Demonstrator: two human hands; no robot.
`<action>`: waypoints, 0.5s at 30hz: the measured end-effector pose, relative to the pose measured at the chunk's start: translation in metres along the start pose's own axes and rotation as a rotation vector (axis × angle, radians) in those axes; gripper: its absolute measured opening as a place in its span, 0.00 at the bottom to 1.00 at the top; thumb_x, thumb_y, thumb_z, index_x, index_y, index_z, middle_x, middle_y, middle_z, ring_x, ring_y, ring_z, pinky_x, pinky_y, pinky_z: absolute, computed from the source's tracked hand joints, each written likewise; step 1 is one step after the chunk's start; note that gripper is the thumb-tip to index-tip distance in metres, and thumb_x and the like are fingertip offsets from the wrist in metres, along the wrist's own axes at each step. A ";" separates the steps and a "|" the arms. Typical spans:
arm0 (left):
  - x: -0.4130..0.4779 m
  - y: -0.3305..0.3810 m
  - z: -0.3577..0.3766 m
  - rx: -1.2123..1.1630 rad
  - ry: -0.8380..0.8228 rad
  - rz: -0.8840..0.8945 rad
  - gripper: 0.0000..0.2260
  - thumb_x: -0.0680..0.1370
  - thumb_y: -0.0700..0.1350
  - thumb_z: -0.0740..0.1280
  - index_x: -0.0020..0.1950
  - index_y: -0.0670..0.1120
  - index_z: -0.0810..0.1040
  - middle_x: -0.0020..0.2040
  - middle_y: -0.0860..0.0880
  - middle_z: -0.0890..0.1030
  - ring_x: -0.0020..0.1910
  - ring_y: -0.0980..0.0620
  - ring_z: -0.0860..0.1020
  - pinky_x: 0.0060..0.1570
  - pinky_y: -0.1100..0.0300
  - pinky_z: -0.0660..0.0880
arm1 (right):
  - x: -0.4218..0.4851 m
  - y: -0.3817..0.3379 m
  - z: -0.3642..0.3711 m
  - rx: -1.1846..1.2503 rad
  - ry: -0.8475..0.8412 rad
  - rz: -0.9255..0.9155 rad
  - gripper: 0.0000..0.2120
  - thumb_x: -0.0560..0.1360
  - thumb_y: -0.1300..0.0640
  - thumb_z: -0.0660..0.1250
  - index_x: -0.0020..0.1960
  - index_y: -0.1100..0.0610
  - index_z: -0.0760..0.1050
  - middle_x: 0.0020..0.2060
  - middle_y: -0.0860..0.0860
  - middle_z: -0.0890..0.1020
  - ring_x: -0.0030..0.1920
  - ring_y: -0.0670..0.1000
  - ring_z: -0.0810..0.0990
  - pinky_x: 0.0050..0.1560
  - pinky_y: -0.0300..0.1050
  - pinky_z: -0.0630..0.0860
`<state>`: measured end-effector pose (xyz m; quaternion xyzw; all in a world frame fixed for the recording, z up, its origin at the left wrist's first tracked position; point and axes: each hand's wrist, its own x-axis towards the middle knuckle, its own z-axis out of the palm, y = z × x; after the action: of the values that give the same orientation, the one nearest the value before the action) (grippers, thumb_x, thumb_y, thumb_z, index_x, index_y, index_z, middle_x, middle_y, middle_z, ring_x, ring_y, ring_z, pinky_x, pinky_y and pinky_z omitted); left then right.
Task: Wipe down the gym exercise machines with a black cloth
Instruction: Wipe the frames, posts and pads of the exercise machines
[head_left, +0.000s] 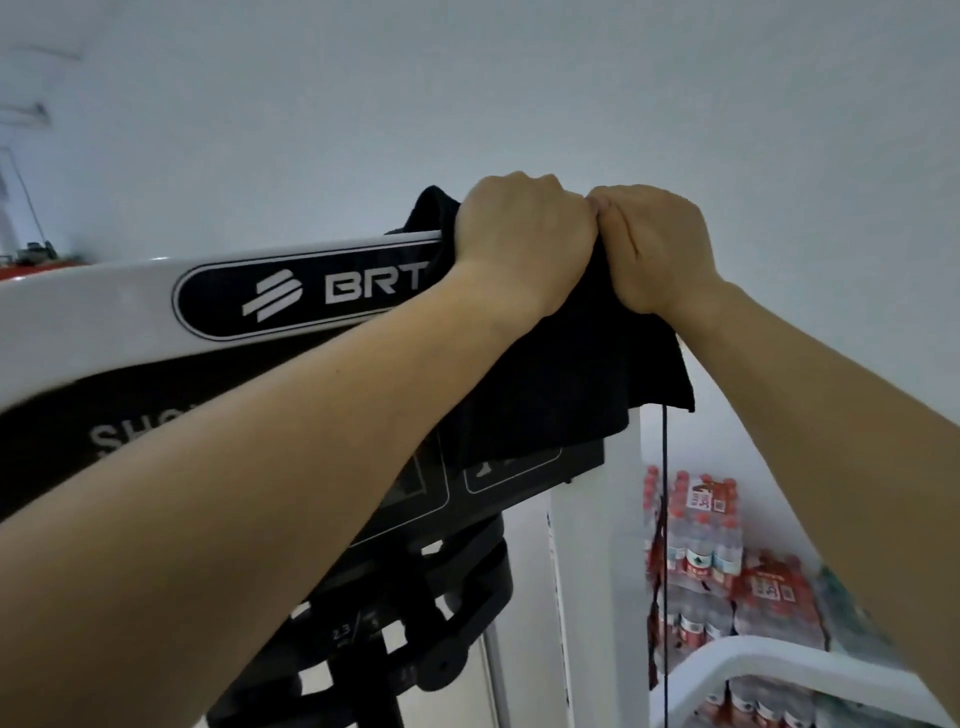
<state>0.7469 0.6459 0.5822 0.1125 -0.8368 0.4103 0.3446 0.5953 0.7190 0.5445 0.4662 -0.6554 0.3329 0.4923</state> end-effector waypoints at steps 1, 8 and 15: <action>0.005 0.004 0.000 -0.009 -0.002 0.006 0.09 0.81 0.39 0.57 0.53 0.46 0.77 0.33 0.49 0.63 0.36 0.47 0.68 0.36 0.53 0.62 | 0.001 0.007 0.000 0.015 0.003 0.012 0.17 0.81 0.54 0.48 0.36 0.53 0.67 0.31 0.47 0.73 0.33 0.55 0.72 0.35 0.49 0.65; -0.030 -0.024 -0.009 -0.007 0.057 0.003 0.10 0.85 0.44 0.54 0.44 0.47 0.61 0.32 0.49 0.60 0.28 0.49 0.58 0.32 0.54 0.58 | 0.003 -0.040 -0.001 0.042 0.063 -0.001 0.17 0.80 0.57 0.49 0.34 0.47 0.60 0.27 0.44 0.67 0.32 0.54 0.65 0.39 0.55 0.69; -0.136 -0.117 -0.028 0.074 0.064 -0.060 0.11 0.85 0.46 0.52 0.45 0.45 0.65 0.29 0.49 0.63 0.25 0.49 0.59 0.26 0.58 0.52 | 0.008 -0.172 0.011 0.080 0.055 -0.023 0.23 0.82 0.51 0.45 0.41 0.55 0.76 0.33 0.49 0.79 0.35 0.53 0.73 0.39 0.51 0.69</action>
<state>0.9160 0.5801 0.5749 0.1369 -0.8058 0.4341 0.3788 0.7525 0.6477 0.5449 0.4837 -0.6225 0.3655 0.4949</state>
